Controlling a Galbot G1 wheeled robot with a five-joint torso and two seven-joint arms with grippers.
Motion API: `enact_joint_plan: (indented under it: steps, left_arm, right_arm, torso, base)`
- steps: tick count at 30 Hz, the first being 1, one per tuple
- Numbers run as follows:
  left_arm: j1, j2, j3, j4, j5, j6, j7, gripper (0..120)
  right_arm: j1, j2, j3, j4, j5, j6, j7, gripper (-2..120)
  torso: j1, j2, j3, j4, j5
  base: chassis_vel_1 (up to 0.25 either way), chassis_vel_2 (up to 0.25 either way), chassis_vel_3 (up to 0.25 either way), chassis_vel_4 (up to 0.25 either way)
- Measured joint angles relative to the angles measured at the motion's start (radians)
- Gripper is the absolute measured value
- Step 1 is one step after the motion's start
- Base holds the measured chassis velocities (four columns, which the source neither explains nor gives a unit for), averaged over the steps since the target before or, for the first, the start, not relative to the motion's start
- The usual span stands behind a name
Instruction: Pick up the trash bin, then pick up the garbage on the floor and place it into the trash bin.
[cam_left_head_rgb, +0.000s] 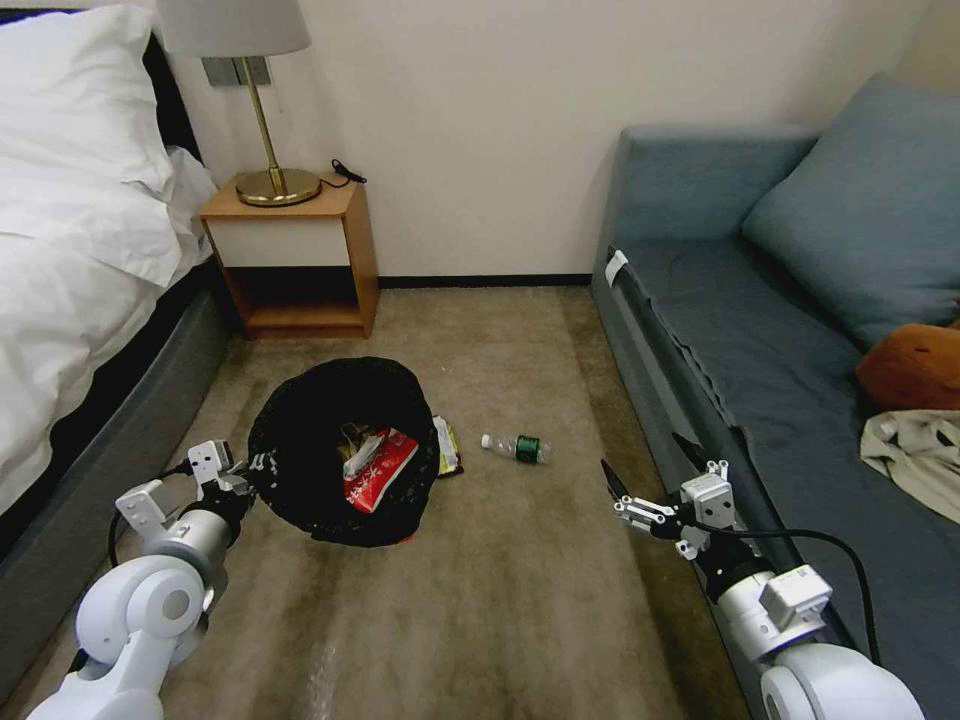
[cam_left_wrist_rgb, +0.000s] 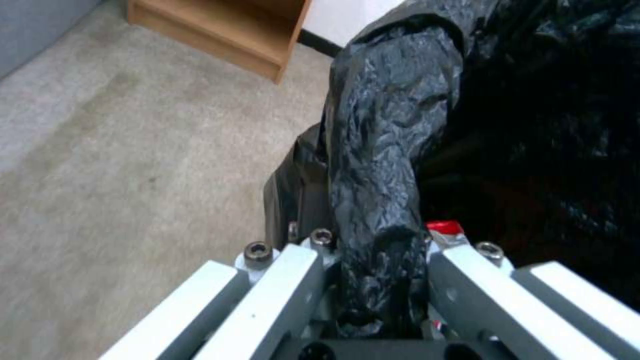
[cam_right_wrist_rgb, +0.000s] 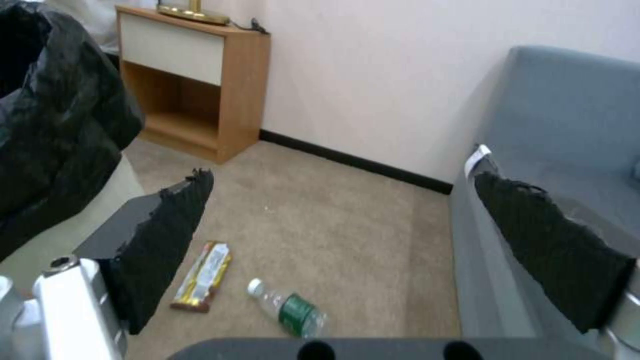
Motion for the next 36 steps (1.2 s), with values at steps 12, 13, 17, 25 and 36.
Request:
enact_joint_plan:
  steps: [12, 13, 17, 25, 36]
  left_arm:
    - [0.001, -0.008, 0.003, 0.002, 0.003, 0.000, 0.002, 2]
    - [0.001, -0.008, 0.003, 0.002, 0.003, 0.000, 0.002, 2]
    - [0.004, -0.011, 0.001, 0.002, 0.004, 0.000, 0.002, 2]
    - [-0.001, -0.010, 0.000, 0.006, 0.005, 0.000, 0.003, 2]
    - [-0.004, -0.002, 0.006, 0.007, 0.008, 0.001, 0.005, 2]
  right_arm:
    - [-0.003, -0.004, 0.001, -0.003, 0.000, 0.012, -0.013, 100]
    - [-0.003, -0.004, 0.001, -0.003, 0.000, 0.012, -0.013, 100]
    - [-0.002, -0.004, -0.004, -0.017, 0.003, 0.053, -0.022, 100]
    - [0.022, -0.036, -0.012, -0.041, 0.043, 0.072, -0.024, 100]
    - [0.119, -0.370, -0.036, -0.086, 0.286, -0.010, 0.006, 100]
  torso:
    - [0.000, 0.000, 0.000, -0.0001, -0.0001]
    - [0.000, 0.000, 0.000, -0.0001, -0.0001]
    - [0.000, 0.000, 0.000, 0.0000, 0.0001]
    - [0.000, 0.000, 0.000, -0.0001, 0.0000]
    - [0.000, 0.000, 0.000, 0.0001, -0.0001]
  base:
    - [-0.228, 0.229, 0.229, -0.225]
    - [-0.232, 0.240, 0.268, -0.226]
    - [-0.244, 0.247, 0.251, -0.259]
    - [-0.178, 0.181, 0.172, -0.203]
    - [0.008, -0.002, 0.004, 0.011]
